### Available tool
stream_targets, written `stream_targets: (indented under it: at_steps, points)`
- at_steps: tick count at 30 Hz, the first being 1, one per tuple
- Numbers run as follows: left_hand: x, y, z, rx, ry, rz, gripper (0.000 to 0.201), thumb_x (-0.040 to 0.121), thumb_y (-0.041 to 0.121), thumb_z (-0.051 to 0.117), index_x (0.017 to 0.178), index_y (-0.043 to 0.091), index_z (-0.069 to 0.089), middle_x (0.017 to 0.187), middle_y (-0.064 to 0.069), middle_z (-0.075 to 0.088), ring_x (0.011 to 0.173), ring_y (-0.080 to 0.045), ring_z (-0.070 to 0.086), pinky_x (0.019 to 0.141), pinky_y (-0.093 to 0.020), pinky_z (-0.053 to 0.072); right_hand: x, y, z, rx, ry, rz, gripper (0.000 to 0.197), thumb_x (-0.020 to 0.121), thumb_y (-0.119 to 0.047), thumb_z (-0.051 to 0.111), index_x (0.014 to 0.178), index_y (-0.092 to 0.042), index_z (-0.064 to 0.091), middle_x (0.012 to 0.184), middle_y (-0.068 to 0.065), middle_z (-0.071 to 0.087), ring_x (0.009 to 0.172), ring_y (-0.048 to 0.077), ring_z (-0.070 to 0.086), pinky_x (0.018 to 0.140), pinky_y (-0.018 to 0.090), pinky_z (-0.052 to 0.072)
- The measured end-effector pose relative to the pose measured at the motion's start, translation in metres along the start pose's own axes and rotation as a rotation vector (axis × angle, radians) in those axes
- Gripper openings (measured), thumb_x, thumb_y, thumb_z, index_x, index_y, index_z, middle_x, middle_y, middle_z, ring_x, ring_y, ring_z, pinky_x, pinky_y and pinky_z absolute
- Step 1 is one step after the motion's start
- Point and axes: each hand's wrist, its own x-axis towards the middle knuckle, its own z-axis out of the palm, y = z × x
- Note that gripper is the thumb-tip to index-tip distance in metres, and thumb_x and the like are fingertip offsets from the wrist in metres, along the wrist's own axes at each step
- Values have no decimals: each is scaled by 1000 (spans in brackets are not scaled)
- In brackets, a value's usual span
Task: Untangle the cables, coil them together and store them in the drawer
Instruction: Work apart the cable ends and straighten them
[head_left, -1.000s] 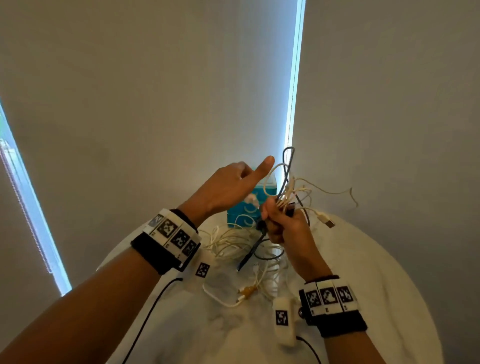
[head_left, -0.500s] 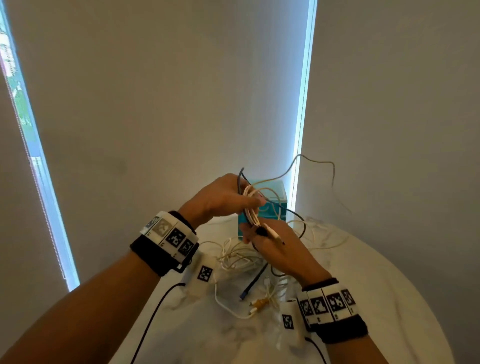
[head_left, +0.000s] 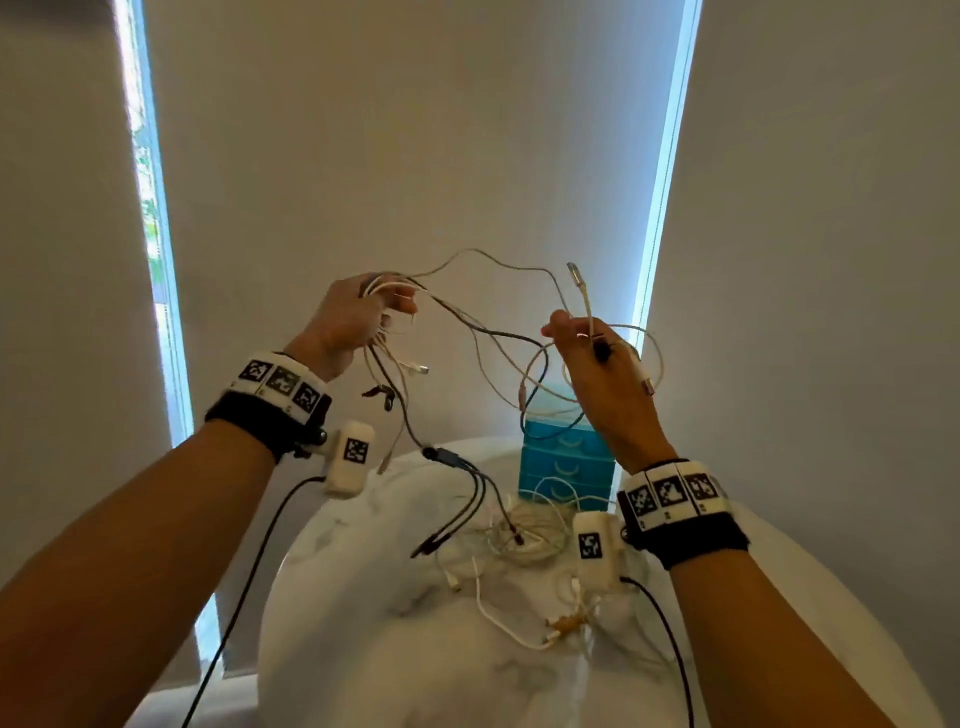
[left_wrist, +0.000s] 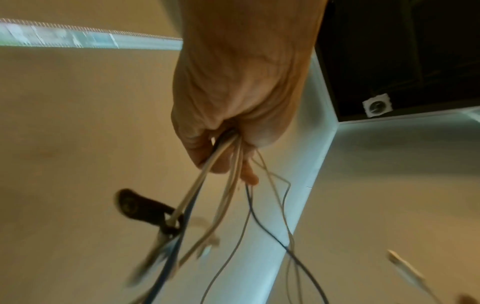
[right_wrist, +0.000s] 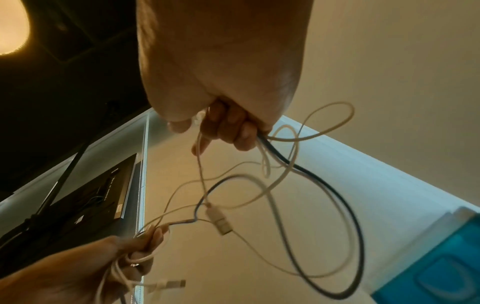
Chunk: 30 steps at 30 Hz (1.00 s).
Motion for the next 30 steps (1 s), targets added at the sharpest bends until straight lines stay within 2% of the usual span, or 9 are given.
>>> stream_targets:
  at_steps: [4,7,10,14,16,19,24,27,30]
  points:
    - [28,19,-47,-29,379,312,28,112,22,46,117,15,72,99,-1,78,75,-8,70,63,-22,49,1,-8,29,56,-56,-63,33,97,-39,78,126,-35,63,66,-6,46,61,5,47,70,24,52]
    - [30,30,-82,356,482,462,24,107,16,51,119,17,71,105,0,78,82,-7,70,76,-19,54,2,-18,55,124,-5,-36,24,94,-14,77,108,-28,62,65,-3,48,58,5,48,64,22,50]
    - [25,4,-124,1038,55,-9,20,92,14,75,111,16,75,116,-15,75,100,-33,71,90,-38,57,-5,-17,77,172,6,118,31,94,-19,76,76,-26,51,61,-8,53,55,6,49,63,25,48]
    - [4,-24,-147,1366,-453,-563,79,49,58,101,100,3,78,96,-6,81,85,-21,77,71,-29,60,-28,2,95,281,-125,392,41,90,-49,78,66,-25,56,69,3,67,57,14,46,63,34,43]
    - [0,-22,-141,1379,-514,-530,108,37,68,100,119,3,74,101,-3,79,91,-19,75,79,-31,62,-34,7,101,401,-142,507,46,90,-61,75,73,-18,70,59,3,57,54,15,46,62,33,41]
    - [-8,-8,-111,1101,-675,-275,144,30,91,87,152,22,53,135,6,68,124,-16,64,111,-38,50,-34,4,112,724,-209,596,61,95,-65,67,54,-24,48,53,-1,31,49,15,30,56,32,30]
    - [-43,8,-31,539,-1064,-166,120,75,39,96,167,41,18,157,17,48,143,-1,43,120,-29,34,-45,-28,127,894,-393,561,64,106,-56,56,57,-23,31,55,-3,25,52,13,24,53,27,29]
    - [-60,-15,-5,407,-1209,-160,76,89,20,86,154,14,46,140,-5,68,134,-20,63,120,-41,44,-41,-39,121,964,-377,561,67,110,-44,52,49,-24,36,46,-5,31,41,9,32,53,25,36]
    - [-75,-36,8,310,-1291,-307,36,108,32,59,134,7,64,92,-10,72,92,-20,71,111,-49,51,-34,-27,103,1057,-295,608,57,108,-38,61,59,-24,35,51,-4,27,47,13,29,51,28,33]
